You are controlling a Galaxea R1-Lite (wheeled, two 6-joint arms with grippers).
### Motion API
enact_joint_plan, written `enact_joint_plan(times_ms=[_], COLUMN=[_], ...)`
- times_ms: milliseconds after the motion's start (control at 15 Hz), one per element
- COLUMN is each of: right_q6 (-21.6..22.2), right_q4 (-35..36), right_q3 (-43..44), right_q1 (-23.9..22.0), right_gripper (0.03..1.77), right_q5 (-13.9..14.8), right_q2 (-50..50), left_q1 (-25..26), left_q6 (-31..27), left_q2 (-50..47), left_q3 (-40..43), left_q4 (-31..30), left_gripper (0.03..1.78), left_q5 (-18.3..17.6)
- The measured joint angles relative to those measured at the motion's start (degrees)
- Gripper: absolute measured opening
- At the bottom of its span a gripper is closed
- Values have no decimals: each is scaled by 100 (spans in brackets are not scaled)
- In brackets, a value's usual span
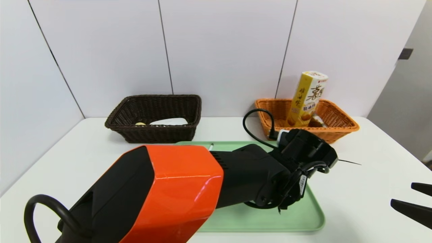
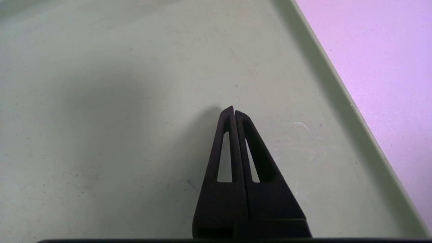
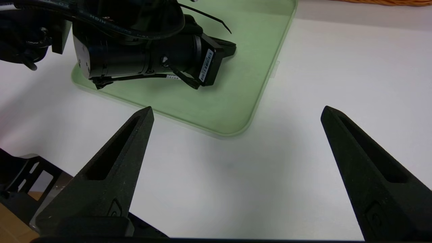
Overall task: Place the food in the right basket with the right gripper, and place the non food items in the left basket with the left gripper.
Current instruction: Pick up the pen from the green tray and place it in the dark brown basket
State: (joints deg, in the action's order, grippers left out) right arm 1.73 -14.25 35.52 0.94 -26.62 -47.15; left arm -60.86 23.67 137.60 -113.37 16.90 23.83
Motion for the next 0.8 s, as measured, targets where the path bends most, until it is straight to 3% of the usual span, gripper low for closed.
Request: enact_joint_plan(times_ms=[467,800], right_q6=[2,5], right_q4=[0,0], right_q3=[-2,6], right_q1=[0,0], right_gripper=[171,171], right_q5=[-2,2], right_q2=[2,-2], left_q1=[13,155], left_q6=[-2,44], left_q2=[-226,-711], left_q3=[0,0], left_q4=[265,1025], left_gripper=[4,4], left_q5=[0,-29])
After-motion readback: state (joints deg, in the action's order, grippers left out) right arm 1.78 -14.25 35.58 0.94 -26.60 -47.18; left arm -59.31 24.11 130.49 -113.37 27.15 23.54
